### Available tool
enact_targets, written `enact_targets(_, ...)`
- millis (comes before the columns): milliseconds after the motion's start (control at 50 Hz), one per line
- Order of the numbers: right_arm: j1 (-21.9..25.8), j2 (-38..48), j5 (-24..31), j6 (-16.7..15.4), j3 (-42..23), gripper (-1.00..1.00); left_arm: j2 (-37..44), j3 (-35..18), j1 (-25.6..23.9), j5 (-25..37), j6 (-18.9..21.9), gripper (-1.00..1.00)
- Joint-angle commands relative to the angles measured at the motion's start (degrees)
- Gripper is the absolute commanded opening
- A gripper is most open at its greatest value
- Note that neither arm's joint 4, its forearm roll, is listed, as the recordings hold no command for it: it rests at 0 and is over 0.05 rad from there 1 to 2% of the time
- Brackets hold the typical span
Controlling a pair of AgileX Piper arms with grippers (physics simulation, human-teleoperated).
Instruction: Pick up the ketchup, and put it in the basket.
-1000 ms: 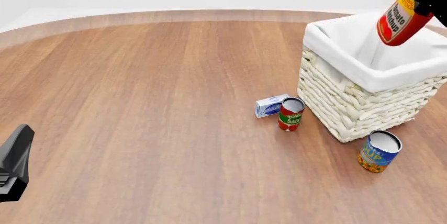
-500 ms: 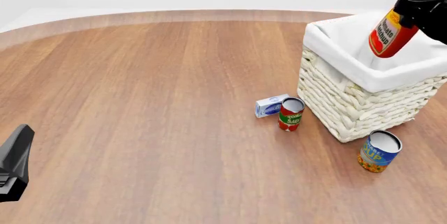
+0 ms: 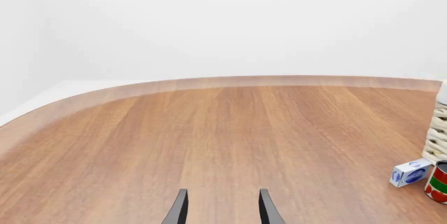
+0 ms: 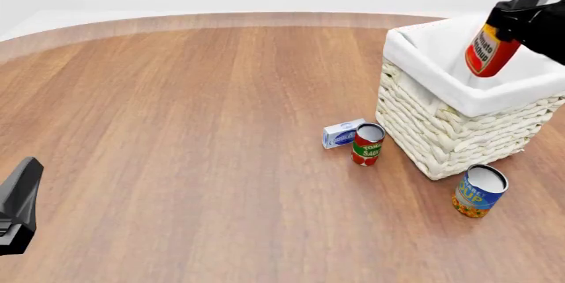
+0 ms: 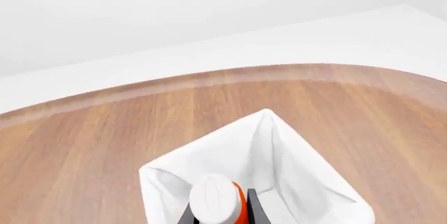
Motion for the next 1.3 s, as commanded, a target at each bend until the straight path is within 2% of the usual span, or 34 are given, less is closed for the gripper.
enact_targets(20, 0.0, 2.3, -0.9, -0.1, -1.0, -1.0, 0.0, 0.0, 0.0, 0.0, 0.0, 1.0)
enact_targets(540, 0.0, 6.9, -1.4, -2.3, -3.5, -1.0, 0.0, 0.0, 0.0, 0.0, 0.0, 1.0)
enact_targets(1300, 0.0, 9.6, -2.1, -3.9, -2.5, -1.0, 0.0, 0.0, 0.0, 0.0, 0.0, 1.0)
